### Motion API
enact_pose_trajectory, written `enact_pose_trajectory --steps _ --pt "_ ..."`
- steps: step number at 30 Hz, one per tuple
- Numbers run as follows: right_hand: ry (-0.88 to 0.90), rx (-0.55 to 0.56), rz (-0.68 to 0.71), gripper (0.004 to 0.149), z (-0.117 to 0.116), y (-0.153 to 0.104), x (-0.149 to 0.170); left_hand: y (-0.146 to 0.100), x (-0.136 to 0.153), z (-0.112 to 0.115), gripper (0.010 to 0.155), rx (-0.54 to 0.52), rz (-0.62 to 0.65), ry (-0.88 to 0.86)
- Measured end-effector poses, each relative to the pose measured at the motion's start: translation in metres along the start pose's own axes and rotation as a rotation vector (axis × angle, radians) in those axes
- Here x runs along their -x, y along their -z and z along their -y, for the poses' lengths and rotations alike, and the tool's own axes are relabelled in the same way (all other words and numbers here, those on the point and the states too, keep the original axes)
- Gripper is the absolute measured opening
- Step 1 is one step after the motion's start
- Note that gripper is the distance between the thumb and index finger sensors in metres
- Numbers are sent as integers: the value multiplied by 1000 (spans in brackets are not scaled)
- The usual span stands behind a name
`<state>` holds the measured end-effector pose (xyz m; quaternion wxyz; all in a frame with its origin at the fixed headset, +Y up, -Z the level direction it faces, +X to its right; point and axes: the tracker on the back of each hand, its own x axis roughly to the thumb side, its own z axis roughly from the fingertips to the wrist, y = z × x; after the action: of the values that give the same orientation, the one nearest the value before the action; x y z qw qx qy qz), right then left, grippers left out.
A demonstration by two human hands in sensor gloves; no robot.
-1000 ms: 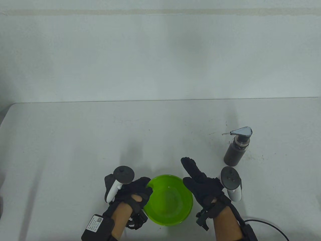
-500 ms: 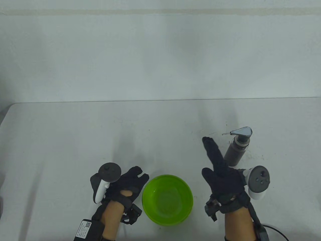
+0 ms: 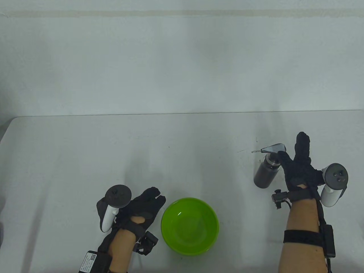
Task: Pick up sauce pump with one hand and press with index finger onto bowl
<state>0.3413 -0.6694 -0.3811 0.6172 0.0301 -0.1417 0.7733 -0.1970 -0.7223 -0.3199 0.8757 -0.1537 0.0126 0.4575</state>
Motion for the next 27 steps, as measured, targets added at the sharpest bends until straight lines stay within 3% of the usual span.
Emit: enact_pose_trajectory --steps 7,10,12,19,24,27 --pt "-94 -50 -74 108 -13 15 45 0 0 -1 76 -2 7 6" --pt "-11 -25 -61 108 -19 17 57 1 1 -1 76 6 6 -7" --pt "52 -8 -49 107 -22 19 61 1 2 -1 76 12 7 -15" --pt "19 24 -62 97 -27 19 61 2 1 2 75 25 12 -2" --pt "-4 27 -60 104 -29 16 65 2 1 3 75 35 22 -6" --pt "-106 38 -43 108 -34 13 63 2 0 5 75 40 32 -9"
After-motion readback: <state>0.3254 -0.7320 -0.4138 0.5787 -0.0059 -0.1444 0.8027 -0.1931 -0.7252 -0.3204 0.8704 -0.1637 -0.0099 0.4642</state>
